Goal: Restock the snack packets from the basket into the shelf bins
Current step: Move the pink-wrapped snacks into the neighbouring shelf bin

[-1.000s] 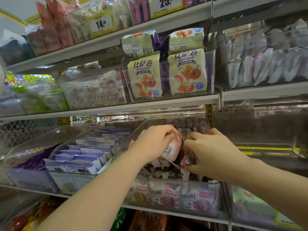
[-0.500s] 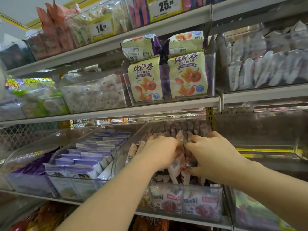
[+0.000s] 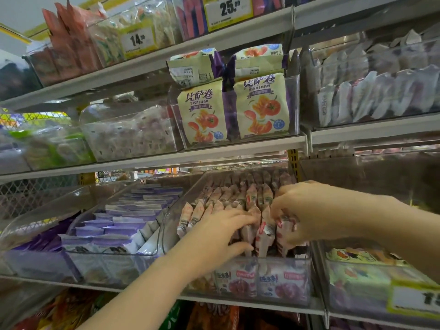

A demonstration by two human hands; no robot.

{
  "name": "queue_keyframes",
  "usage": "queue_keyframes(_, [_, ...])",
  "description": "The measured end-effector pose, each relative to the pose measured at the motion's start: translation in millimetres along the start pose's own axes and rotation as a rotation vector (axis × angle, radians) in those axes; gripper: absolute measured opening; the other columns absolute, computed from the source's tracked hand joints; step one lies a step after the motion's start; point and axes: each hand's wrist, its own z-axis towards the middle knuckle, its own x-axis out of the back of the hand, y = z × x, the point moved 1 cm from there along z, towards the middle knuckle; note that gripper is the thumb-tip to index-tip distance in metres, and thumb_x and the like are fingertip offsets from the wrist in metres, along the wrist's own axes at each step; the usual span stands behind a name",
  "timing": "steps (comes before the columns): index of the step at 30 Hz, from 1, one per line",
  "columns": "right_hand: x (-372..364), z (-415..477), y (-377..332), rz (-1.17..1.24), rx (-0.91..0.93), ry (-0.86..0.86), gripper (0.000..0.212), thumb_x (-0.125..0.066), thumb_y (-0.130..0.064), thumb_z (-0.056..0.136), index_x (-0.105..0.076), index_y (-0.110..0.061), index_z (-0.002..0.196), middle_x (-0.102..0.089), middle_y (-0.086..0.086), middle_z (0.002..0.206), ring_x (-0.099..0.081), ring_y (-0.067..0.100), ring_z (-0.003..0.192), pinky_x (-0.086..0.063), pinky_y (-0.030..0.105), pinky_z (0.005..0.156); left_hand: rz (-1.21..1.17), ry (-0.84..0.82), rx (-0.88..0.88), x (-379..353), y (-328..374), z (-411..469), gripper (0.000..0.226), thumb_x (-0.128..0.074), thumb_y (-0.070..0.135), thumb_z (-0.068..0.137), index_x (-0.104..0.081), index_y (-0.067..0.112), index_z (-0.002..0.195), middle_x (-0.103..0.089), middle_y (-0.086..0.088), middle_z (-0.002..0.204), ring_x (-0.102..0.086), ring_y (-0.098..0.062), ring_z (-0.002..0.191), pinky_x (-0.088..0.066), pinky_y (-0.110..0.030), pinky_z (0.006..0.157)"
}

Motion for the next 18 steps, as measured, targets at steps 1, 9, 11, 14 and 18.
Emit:
queue_keyframes(1, [0, 2, -3, -0.026, 0.015, -0.016, 0.047, -0.069, -0.053, 0.073, -0.057, -0.038, 0.115, -0.054, -0.014, 0.104, -0.049, 0.009, 0.091, -0.034, 0.026, 0.080, 0.028, 0.016, -0.012, 0, 2, 4, 0.059, -0.064, 0.043, 0.087, -0.039, 0.041, 0.140, -0.042, 0.020, 0.143, -0.031, 0.001, 0.132, -0.022, -0.021, 0.109])
queue_keyframes(9, [5, 24, -12, -0.181, -0.017, -0.045, 0.043, -0.072, -0.043, 0.076, -0.059, -0.023, 0.111, -0.063, -0.002, 0.105, -0.058, 0.022, 0.098, -0.038, 0.036, 0.093, 0.186, 0.070, 0.007, -4, 12, 33, 0.057, -0.064, 0.040, 0.086, -0.041, 0.038, 0.138, -0.042, 0.013, 0.141, -0.045, -0.015, 0.125, -0.043, -0.036, 0.098])
queue_keyframes(11, [2, 25, -13, -0.189, -0.010, -0.020, 0.042, -0.072, -0.043, 0.076, -0.059, -0.022, 0.110, -0.062, -0.002, 0.100, -0.057, 0.022, 0.095, -0.038, 0.034, 0.092, 0.231, 0.089, 0.003, -6, 11, 32, 0.057, -0.061, 0.043, 0.086, -0.040, 0.040, 0.139, -0.041, 0.013, 0.143, -0.040, -0.015, 0.129, -0.039, -0.036, 0.102])
queue_keyframes(14, [0, 19, -11, -0.164, -0.014, -0.009, 0.040, -0.071, -0.047, 0.077, -0.061, -0.021, 0.106, -0.052, -0.008, 0.080, -0.048, 0.014, 0.074, -0.035, 0.026, 0.074, 0.076, -0.012, 0.042, -7, 8, 28, 0.062, -0.061, 0.051, 0.084, -0.038, 0.042, 0.140, -0.041, 0.013, 0.146, -0.035, -0.013, 0.134, -0.033, -0.043, 0.110])
queue_keyframes(18, [3, 8, -4, -0.187, -0.043, -0.066, 0.040, -0.070, -0.055, 0.072, -0.067, -0.025, 0.097, -0.062, -0.007, 0.087, -0.057, 0.018, 0.083, -0.047, 0.036, 0.086, 0.045, -0.001, 0.022, -6, 9, 24, 0.053, -0.053, 0.057, 0.087, -0.040, 0.046, 0.137, -0.046, 0.014, 0.143, -0.035, -0.013, 0.134, -0.029, -0.047, 0.111])
